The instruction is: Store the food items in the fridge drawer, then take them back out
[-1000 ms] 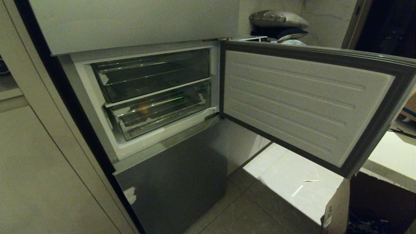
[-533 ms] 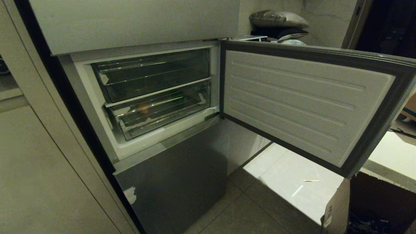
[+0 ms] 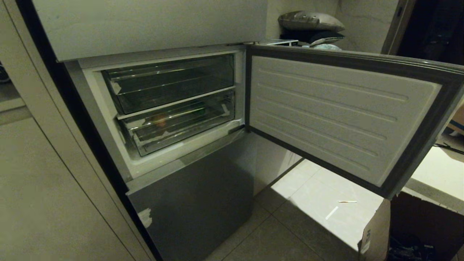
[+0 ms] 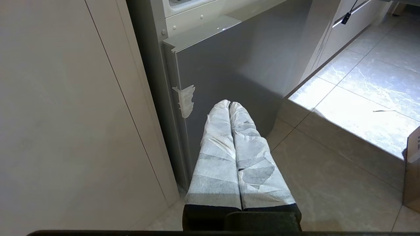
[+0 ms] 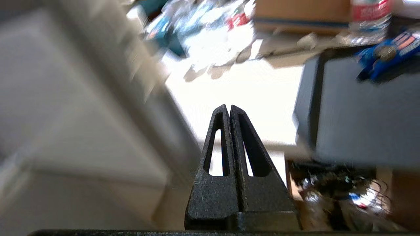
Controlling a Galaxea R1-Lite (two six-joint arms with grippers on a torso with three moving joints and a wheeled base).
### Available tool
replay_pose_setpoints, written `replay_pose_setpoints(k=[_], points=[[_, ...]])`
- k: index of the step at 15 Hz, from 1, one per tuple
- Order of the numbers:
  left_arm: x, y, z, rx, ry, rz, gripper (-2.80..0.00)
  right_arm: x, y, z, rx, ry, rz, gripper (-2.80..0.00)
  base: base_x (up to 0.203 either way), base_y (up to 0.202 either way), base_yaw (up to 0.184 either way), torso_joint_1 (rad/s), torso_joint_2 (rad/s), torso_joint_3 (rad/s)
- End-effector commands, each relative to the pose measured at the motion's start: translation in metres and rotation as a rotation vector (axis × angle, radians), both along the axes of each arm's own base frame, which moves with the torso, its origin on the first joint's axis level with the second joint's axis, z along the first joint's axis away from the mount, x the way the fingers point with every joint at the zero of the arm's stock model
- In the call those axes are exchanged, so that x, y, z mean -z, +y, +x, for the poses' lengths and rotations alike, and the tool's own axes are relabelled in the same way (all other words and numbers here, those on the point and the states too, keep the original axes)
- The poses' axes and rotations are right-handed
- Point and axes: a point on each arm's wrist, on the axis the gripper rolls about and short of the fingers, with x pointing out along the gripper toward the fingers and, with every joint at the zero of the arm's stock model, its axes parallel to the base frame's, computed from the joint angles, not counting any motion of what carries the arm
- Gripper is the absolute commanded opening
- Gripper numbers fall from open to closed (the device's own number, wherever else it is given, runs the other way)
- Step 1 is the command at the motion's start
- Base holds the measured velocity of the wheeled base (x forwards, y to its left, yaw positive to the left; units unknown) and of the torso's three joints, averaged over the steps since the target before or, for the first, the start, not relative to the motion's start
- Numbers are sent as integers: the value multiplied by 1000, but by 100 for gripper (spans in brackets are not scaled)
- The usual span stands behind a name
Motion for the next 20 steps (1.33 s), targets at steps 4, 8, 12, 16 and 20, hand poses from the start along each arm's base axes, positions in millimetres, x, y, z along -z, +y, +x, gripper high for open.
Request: replay_pose_setpoints(k=[4, 8, 12, 16, 20], points=[[0, 0, 0, 0, 1, 0, -280, -5, -67, 58, -69, -44, -14, -280, 0, 0, 0, 0, 0, 0], [0, 0, 0, 0, 1, 0, -280, -8, -99, 106, -194, -49, 31, -280, 0, 0, 0, 0, 0, 0], [0, 0, 0, 0, 1, 0, -280, 1, -91, 154, -346, -41, 105, -280, 0, 0, 0, 0, 0, 0], [0, 0, 0, -1, 1, 0, -280, 18, -82, 180, -420, -22, 125, -280, 0, 0, 0, 0, 0, 0], [0, 0, 0, 0, 1, 0, -280, 19, -87, 193, -426, -51, 108, -280, 0, 0, 0, 0, 0, 0]])
